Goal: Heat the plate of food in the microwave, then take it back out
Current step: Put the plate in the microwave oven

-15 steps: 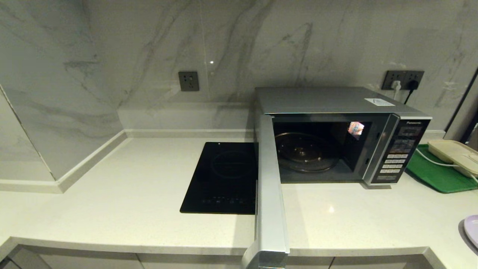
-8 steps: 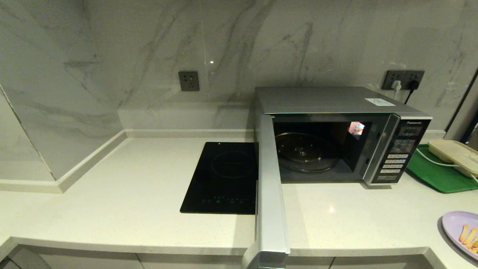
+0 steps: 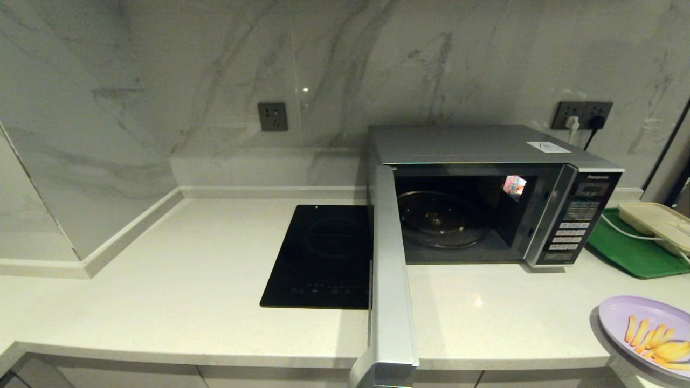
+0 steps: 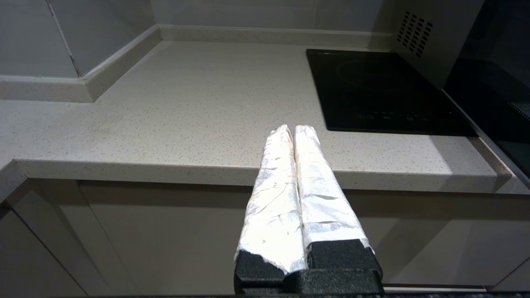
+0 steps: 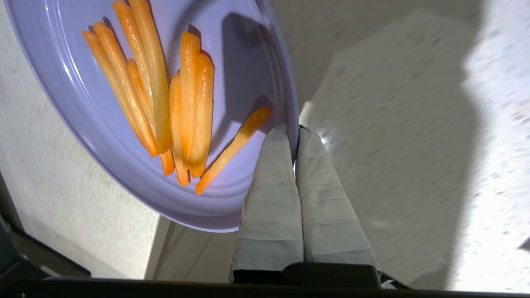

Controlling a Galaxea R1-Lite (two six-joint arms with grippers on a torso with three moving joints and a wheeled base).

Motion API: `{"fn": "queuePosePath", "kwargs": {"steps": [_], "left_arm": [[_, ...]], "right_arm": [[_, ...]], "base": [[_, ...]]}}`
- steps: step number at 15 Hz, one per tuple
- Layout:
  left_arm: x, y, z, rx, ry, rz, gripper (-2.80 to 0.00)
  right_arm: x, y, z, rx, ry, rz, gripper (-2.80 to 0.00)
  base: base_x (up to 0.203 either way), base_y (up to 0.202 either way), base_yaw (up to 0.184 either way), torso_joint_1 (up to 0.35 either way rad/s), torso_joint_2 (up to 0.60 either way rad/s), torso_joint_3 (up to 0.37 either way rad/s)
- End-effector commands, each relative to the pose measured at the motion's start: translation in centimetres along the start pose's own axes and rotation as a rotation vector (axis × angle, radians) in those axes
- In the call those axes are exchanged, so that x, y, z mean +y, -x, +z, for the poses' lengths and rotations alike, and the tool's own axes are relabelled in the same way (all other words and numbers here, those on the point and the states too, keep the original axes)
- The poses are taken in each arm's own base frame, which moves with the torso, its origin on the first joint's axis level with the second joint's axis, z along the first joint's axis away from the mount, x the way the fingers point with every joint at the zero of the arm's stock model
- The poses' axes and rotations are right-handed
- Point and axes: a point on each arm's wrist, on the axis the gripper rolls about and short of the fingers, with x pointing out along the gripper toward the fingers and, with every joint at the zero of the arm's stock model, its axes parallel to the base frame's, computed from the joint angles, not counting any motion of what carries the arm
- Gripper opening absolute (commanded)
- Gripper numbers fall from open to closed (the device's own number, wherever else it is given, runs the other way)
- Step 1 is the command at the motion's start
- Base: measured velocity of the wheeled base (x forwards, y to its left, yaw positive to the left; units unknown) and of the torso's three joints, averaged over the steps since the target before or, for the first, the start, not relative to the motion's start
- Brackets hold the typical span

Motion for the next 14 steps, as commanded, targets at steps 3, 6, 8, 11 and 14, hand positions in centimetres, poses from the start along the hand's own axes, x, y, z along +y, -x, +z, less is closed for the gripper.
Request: {"fn": "queuePosePath", "kwargs": {"steps": [3, 6, 8, 11, 14], "left_arm": [[0.0, 0.0, 0.0, -0.001, 0.001, 0.0, -2.8], [0.0, 0.0, 0.0, -0.001, 0.001, 0.0, -2.8], [0.0, 0.0, 0.0, -0.001, 0.001, 0.0, -2.8], [0.0, 0.0, 0.0, -0.001, 0.001, 0.0, -2.8], [0.0, 0.0, 0.0, -0.001, 0.001, 0.001, -2.8]], "right_arm": [[1.4, 0.7, -2.4, 0.037, 0.032, 0.063, -2.8], [2.9, 1.6, -4.4, 0.047, 0.089, 0.108, -2.8], [4.8, 2.8, -6.8, 0.045, 0.175, 0.143, -2.8], [7.9, 4.1, -10.0, 0.051, 0.24, 0.19, -2.8], [10.5, 4.1, -12.6, 0.083, 0.257, 0.22, -2.8]], "base": [[0.0, 0.0, 0.0, 0.0, 0.0, 0.0], [0.0, 0.0, 0.0, 0.0, 0.0, 0.0], [0.0, 0.0, 0.0, 0.0, 0.0, 0.0], [0.0, 0.0, 0.0, 0.0, 0.0, 0.0], [0.0, 0.0, 0.0, 0.0, 0.0, 0.0]]}}
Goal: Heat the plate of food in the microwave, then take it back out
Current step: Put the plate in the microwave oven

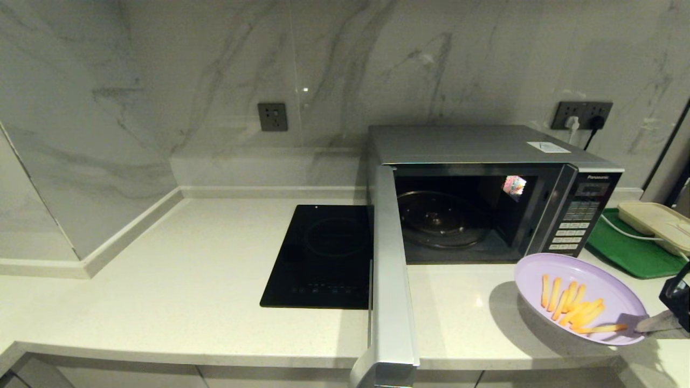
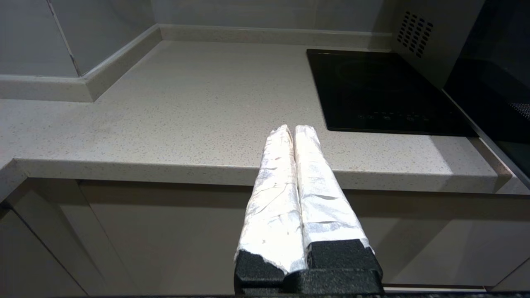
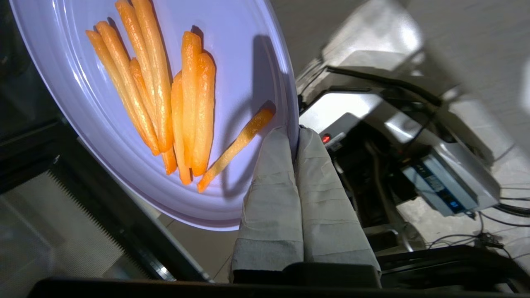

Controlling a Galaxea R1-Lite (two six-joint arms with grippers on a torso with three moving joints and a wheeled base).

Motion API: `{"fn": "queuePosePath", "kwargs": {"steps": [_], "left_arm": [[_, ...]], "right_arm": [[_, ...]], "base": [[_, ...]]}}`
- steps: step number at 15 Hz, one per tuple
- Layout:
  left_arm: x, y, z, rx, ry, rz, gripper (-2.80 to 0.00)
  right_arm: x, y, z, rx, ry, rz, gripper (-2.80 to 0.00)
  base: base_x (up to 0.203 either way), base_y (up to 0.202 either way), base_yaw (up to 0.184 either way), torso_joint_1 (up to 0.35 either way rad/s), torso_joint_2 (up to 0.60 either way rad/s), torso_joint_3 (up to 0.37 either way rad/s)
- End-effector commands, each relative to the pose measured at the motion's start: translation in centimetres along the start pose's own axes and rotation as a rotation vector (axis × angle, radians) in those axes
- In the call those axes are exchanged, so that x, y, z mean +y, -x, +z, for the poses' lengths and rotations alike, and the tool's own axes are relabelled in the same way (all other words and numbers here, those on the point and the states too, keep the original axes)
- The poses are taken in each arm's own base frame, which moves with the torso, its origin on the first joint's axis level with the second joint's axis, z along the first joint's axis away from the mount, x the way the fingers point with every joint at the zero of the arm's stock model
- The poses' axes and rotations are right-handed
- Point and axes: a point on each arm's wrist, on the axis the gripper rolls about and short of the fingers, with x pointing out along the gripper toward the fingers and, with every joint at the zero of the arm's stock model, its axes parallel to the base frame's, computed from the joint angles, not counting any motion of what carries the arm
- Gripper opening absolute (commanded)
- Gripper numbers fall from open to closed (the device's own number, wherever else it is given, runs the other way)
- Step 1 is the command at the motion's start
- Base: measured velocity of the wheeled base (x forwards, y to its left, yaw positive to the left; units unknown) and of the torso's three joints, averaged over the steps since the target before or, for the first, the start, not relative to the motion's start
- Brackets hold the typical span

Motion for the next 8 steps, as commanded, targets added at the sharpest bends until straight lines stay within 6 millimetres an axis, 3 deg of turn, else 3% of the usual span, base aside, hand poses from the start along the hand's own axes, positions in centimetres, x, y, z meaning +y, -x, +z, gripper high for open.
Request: {"fn": "queuePosePath", "kwargs": {"steps": [1, 8], "left_arm": [[0.0, 0.0, 0.0, -0.001, 0.001, 0.0, -2.8], [0.0, 0.0, 0.0, -0.001, 0.001, 0.0, -2.8]], "right_arm": [[2.4, -0.2, -1.5, -0.006, 0.024, 0.047, -2.8], [6.3, -3.2, -4.0, 0.021, 0.132, 0.097, -2.8]], "base": [[0.0, 0.0, 0.0, 0.0, 0.0, 0.0], [0.0, 0.0, 0.0, 0.0, 0.0, 0.0]]}}
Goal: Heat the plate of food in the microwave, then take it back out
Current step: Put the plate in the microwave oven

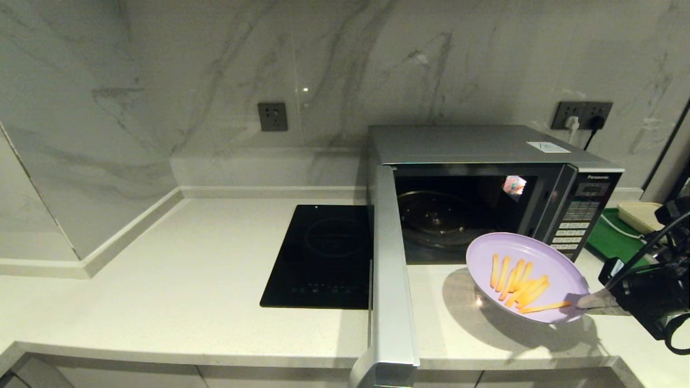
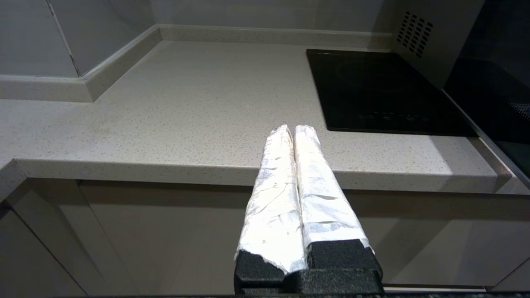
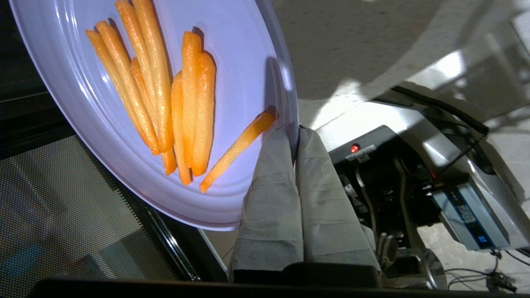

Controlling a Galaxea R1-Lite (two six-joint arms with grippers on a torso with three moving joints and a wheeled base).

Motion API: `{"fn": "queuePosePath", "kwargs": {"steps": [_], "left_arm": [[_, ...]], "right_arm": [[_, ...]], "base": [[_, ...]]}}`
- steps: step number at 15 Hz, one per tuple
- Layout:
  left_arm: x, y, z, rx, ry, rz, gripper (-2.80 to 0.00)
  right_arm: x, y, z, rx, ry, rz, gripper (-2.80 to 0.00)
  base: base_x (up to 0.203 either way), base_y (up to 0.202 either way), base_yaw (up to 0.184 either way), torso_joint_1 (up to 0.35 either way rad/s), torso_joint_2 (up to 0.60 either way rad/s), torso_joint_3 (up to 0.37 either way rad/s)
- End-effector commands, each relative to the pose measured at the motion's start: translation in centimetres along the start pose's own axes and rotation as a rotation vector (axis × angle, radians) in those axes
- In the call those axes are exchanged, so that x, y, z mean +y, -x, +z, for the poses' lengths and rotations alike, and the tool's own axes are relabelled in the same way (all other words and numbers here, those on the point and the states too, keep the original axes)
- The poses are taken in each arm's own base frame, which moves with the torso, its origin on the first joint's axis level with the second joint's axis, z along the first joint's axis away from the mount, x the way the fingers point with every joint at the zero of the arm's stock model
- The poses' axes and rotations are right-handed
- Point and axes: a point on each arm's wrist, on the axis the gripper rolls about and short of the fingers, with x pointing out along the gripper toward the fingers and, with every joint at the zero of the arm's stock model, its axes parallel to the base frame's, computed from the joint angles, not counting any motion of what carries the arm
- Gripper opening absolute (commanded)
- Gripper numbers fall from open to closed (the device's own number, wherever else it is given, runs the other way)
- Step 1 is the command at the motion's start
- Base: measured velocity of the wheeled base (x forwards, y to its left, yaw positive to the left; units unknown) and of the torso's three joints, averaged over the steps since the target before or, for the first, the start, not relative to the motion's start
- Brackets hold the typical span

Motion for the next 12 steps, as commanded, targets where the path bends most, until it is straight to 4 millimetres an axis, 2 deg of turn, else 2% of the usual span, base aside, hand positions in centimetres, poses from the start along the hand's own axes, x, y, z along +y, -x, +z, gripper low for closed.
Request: {"fn": "queuePosePath", "kwargs": {"steps": [1, 7, 12], "left_arm": [[0.0, 0.0, 0.0, 0.0, 0.001, 0.002, -2.8], [0.0, 0.0, 0.0, 0.0, 0.001, 0.0, -2.8], [0.0, 0.0, 0.0, 0.0, 0.001, 0.0, -2.8]], "right_arm": [[1.2, -1.4, -0.7, 0.032, 0.012, 0.012, -2.8], [5.9, -5.1, -2.9, -0.021, -0.06, 0.066, -2.8], [8.2, -6.8, -1.9, -0.12, -0.175, 0.102, -2.8]], "base": [[0.0, 0.0, 0.0, 0.0, 0.0, 0.0], [0.0, 0.0, 0.0, 0.0, 0.0, 0.0], [0.0, 0.0, 0.0, 0.0, 0.0, 0.0]]}}
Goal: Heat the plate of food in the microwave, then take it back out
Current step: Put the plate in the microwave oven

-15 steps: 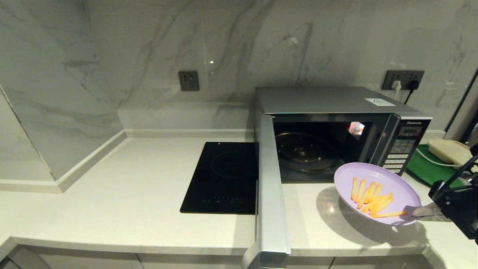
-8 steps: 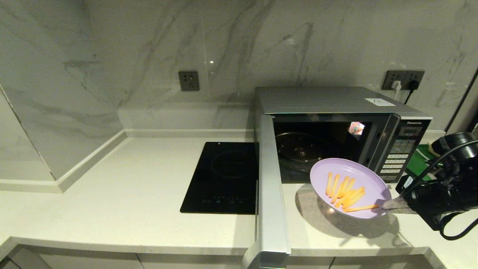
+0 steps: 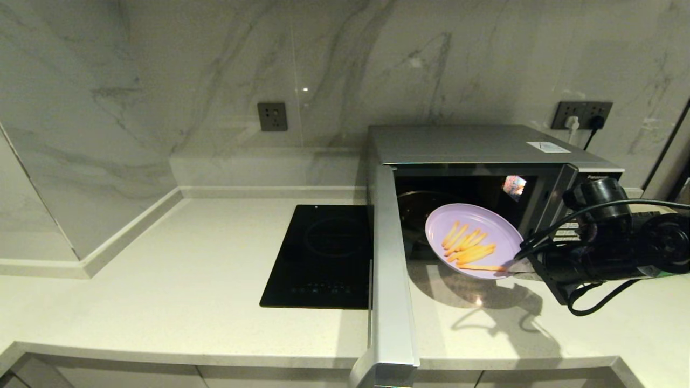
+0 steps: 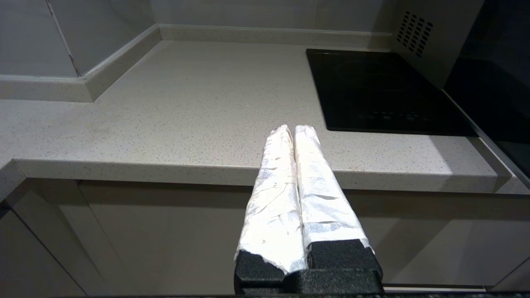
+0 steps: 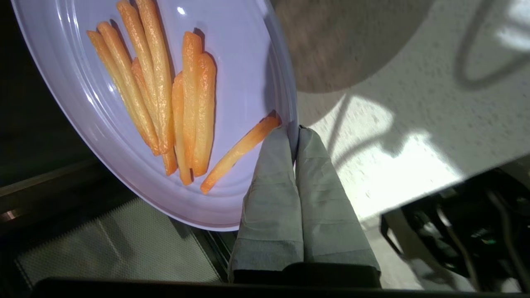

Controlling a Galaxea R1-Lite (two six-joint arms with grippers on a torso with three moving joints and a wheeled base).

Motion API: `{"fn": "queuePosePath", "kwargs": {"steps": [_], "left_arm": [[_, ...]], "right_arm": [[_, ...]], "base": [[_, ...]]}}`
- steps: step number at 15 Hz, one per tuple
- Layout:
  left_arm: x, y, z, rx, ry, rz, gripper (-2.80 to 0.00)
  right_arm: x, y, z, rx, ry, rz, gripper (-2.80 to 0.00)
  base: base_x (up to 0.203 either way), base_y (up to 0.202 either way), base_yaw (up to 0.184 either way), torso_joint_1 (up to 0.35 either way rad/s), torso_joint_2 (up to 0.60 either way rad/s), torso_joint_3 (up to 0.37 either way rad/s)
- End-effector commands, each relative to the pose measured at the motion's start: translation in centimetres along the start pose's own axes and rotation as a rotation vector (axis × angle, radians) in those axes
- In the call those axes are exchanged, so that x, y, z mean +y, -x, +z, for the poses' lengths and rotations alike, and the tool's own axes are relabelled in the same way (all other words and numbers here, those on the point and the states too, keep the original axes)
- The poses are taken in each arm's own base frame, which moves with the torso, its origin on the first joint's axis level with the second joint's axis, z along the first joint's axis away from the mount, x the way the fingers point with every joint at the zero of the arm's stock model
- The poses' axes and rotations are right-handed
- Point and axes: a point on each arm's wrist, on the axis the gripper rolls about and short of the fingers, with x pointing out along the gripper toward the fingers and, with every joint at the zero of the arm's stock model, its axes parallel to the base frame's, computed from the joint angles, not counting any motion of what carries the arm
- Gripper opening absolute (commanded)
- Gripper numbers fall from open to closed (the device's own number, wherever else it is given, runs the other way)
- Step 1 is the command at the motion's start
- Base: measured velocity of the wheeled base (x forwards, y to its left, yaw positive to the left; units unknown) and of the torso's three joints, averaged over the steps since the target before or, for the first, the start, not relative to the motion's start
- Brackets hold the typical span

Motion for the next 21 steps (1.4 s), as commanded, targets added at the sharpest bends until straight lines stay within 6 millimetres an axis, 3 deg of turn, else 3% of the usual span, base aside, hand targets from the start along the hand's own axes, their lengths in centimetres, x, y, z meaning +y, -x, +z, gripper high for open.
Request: {"fn": "queuePosePath", "kwargs": {"steps": [1, 14, 21], "left_arm": [[0.0, 0.0, 0.0, -0.002, 0.001, 0.0, -2.8], [0.0, 0.0, 0.0, -0.001, 0.001, 0.0, -2.8], [0.0, 0.0, 0.0, -0.001, 0.001, 0.002, -2.8]], "right_arm": [[0.5, -1.5, 0.2, -0.001, -0.022, 0.002, -2.8], [4.4, -7.3, 1.5, -0.017, -0.036, 0.072, -2.8], [6.7, -6.2, 2.6, -0.066, -0.079, 0.006, -2.8]], "base": [[0.0, 0.0, 0.0, 0.0, 0.0, 0.0], [0.0, 0.0, 0.0, 0.0, 0.0, 0.0], [0.0, 0.0, 0.0, 0.0, 0.0, 0.0]]}}
